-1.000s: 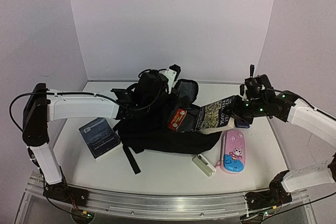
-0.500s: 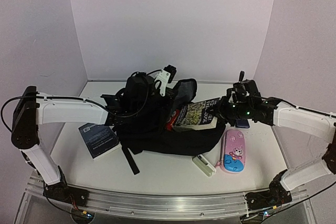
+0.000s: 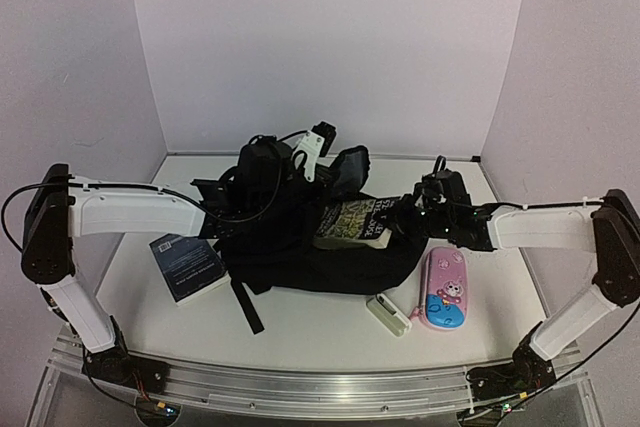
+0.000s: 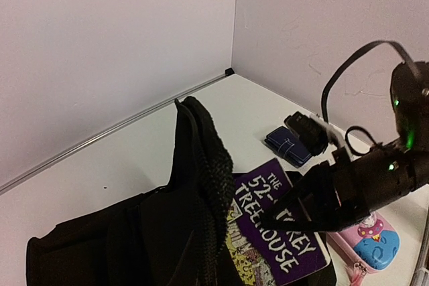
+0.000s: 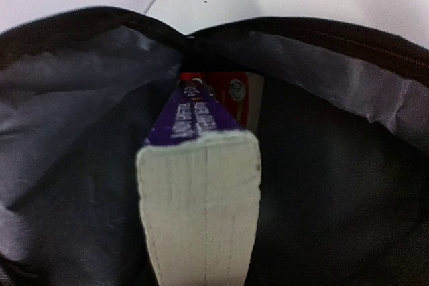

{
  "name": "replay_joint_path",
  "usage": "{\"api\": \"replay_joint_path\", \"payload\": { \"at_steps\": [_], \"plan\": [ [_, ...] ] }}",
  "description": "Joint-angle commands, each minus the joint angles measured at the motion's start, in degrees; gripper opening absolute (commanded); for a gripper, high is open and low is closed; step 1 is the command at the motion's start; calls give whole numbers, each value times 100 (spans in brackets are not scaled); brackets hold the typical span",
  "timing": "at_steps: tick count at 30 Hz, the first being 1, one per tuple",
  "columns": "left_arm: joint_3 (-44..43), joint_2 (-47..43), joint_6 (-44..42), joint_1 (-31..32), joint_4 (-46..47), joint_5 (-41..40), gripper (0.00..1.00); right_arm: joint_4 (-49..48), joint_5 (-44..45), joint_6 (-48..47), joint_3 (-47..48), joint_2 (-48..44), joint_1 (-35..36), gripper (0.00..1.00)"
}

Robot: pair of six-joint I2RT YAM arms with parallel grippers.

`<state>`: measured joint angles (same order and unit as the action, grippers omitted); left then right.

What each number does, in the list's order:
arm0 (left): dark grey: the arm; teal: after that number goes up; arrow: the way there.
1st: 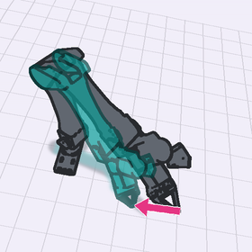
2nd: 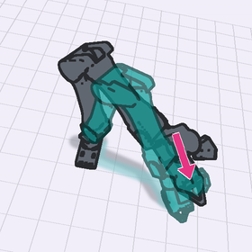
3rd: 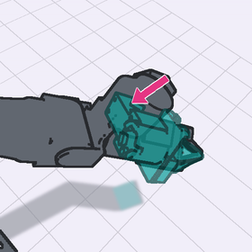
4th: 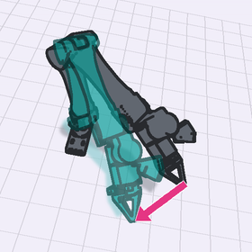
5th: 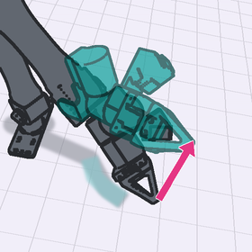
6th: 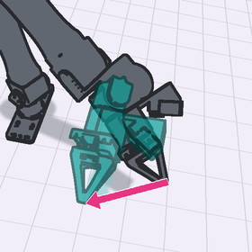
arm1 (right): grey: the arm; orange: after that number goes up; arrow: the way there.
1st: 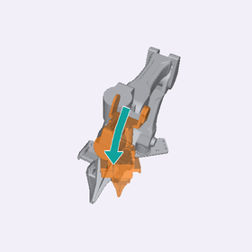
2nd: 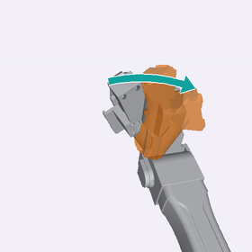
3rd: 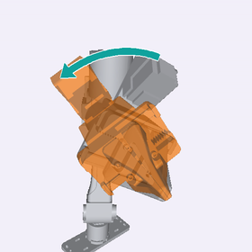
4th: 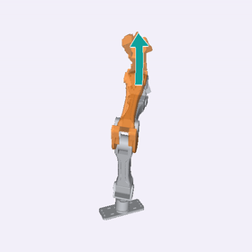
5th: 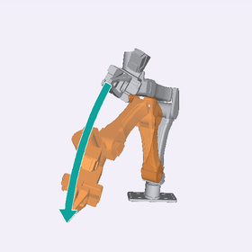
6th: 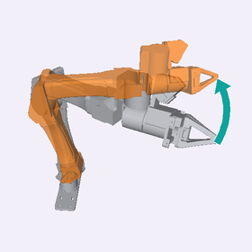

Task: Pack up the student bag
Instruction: Place the book in the student bag.

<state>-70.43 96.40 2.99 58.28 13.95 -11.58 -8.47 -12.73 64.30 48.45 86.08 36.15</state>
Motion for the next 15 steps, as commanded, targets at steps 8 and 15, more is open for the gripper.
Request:
{"api": "replay_joint_path", "payload": {
  "at_steps": [8,15],
  "plan": [
    [-441,-306,289,-169,178,664,0,-1394,737,222,114,1011,199,0],
    [-511,-295,676,-417,-84,1028,0,-2046,931,108,1030,2450,356,0]
  ]
}}
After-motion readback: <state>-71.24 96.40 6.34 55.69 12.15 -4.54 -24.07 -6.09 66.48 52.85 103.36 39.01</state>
